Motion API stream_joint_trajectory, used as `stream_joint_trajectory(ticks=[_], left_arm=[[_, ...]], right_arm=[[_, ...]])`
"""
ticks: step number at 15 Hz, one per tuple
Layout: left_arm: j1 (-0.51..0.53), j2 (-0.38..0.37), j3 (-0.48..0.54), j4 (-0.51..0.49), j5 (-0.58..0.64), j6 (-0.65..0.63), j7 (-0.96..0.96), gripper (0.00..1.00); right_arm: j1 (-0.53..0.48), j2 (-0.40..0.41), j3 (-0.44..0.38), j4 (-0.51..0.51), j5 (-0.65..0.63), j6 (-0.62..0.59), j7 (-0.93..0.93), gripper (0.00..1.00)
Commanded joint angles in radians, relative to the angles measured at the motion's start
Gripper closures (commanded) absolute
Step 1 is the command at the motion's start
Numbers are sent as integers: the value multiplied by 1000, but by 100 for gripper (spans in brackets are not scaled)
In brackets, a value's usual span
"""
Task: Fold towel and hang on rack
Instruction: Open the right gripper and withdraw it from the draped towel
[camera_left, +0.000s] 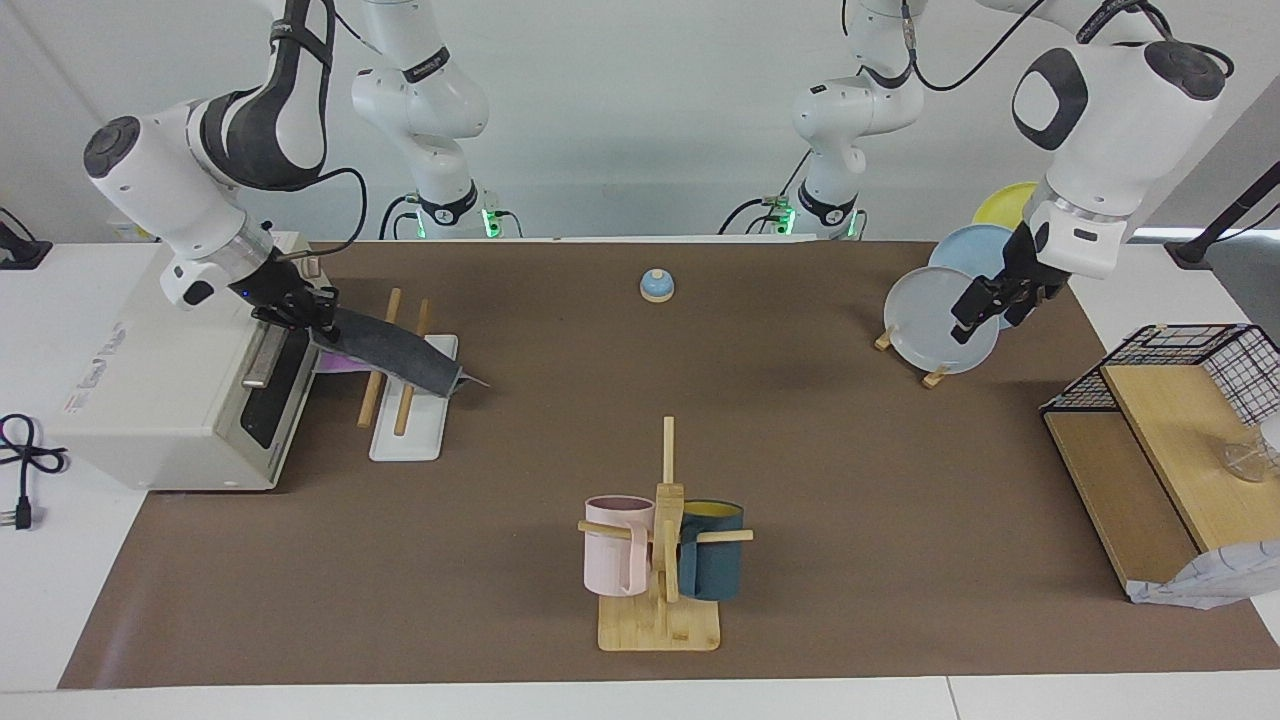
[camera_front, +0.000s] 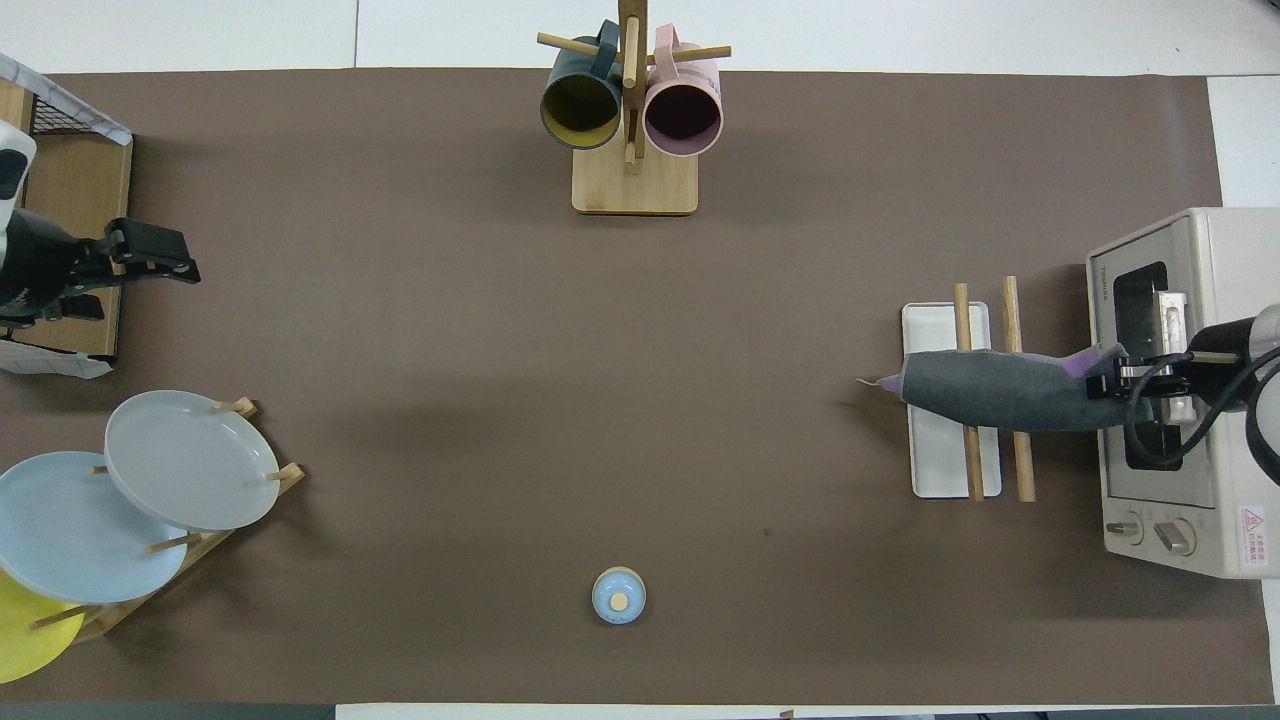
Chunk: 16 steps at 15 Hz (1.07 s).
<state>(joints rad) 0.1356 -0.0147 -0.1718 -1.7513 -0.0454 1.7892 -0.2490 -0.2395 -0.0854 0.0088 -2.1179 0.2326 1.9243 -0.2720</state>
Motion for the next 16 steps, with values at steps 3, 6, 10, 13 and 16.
stream_joint_trajectory(ticks=[3,6,10,13,16], left_arm=[[-45,12,28,47,67,-131,160,0],[-51,6,29,50,68,-169,207,0],[-57,16,41,101,61,-183,208,0],[-65,18,40,105,62,-183,206,0],[-56,16,37,102,62,-177,244,0]], right_arm=[[-15,-22,13,-19,-62,7,-30,100],[-11,-22,13,-19,-82,8,-32,100],[-4,-23,13,-19,-101,8,-32,100],[-3,-23,14,-19,-114,7,-32,88],[-1,-22,14,-16,-121,8,-42,0]])
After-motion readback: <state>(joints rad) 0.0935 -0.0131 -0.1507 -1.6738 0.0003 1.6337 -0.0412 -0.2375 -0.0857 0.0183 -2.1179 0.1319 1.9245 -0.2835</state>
